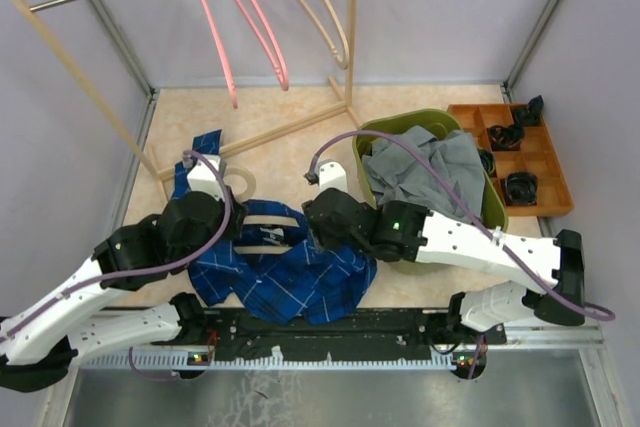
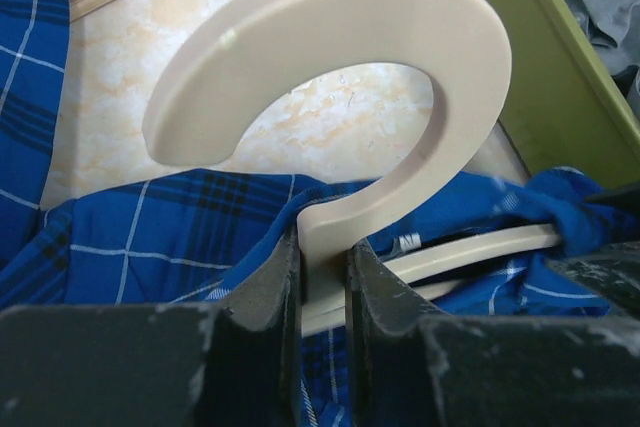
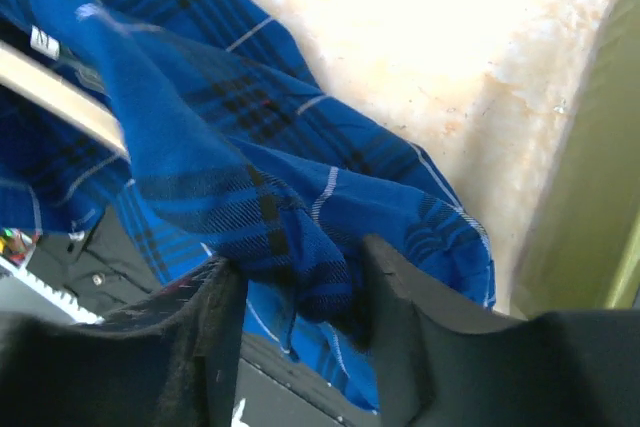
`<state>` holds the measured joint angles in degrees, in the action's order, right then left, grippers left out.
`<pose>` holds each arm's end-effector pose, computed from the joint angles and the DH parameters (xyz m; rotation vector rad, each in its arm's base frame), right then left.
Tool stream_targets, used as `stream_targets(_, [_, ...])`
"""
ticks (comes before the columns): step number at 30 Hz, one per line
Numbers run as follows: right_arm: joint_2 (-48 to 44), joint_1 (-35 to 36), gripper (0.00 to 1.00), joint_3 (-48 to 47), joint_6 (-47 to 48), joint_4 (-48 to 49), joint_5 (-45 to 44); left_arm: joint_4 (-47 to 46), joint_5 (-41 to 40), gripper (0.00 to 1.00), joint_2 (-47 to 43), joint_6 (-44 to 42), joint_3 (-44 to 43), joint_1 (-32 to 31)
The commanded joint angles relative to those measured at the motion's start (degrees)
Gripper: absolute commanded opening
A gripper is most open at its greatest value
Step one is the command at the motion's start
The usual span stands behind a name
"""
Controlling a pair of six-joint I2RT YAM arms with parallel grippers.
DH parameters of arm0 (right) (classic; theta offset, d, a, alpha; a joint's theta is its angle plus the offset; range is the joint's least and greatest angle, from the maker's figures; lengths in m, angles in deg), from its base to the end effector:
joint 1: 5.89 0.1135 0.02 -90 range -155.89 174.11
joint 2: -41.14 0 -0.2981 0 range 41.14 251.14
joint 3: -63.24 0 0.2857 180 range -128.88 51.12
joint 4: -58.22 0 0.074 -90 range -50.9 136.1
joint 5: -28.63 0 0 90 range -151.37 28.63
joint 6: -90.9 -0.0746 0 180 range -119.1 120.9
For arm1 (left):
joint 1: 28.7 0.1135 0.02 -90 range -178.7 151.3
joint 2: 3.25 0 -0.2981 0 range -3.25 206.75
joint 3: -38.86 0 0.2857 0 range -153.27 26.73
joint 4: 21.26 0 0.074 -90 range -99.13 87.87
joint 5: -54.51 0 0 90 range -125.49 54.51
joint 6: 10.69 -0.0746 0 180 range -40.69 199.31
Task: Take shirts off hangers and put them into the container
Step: Remove the shirt from the hanger.
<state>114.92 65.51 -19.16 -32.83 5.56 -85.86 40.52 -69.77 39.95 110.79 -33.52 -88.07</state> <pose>0.1318 0.2946 0.3439 -0.5398 2.2353 0.4690 0.1209 -0.1218 0.3838 0.1559 2.0443 -0.3508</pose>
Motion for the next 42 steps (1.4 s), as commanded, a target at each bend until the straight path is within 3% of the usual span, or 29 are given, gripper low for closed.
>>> stream_targets(1, [-0.9,0.1,0.27,-4.8,-5.7,-8.0,-13.9,-0.7,-1.0,0.00,-1.6,0.0,-1.2,0.1])
stream_targets(2, [-1.5,0.0,0.16,-4.2,-5.7,-7.6,-14.1,-1.0,-0.8,0.00,-1.8,-0.8,-1.1,0.0])
stream_targets(4, [-3.5,-0.2,0.11,-3.0,-5.1,-6.2,-13.1,-1.3,-0.5,0.00,-2.2,-2.3,-1.0,0.0])
stream_targets(15, [-11.2,-7.4,0.33,5.4,-1.4,6.4,12.7,0.8,-1.3,0.00,-1.4,-3.5,-1.8,0.0])
stream_targets(19, [-7.6,-7.4,0.36,3.3,-1.9,1.9,11.3,0.0,-0.5,0.00,-1.2,-3.6,-1.7,0.0])
stream_targets(23, [-4.5,-7.4,0.47,0.1,-1.6,-2.6,9.9,0.3,-0.4,0.00,-0.9,-3.6,-2.1,0.0])
stream_targets(31, [-2.7,-7.4,0.54,-4.2,-3.7,-8.6,4.4,1.1,-0.7,0.00,-0.8,-3.6,-2.3,0.0])
stream_targets(35, [-3.4,-7.4,0.45,-4.4,-3.8,-8.4,5.4,1.8,-1.2,0.00,-0.5,-3.3,-2.3,0.0])
stream_targets(37, [-3.9,-7.4,0.17,-3.7,-2.8,-7.0,8.0,2.1,-1.4,0.00,-0.2,-3.1,-2.4,0.0])
stream_targets(38, [-4.1,-7.4,0.10,-3.3,-2.4,-6.1,8.8,2.0,-1.3,0.00,-0.1,-3.1,-2.4,0.0])
stream_targets(42, [-4.1,-7.4,0.00,-1.8,-2.0,-4.8,8.4,0.9,-0.8,0.00,-0.3,-3.6,-2.2,0.0])
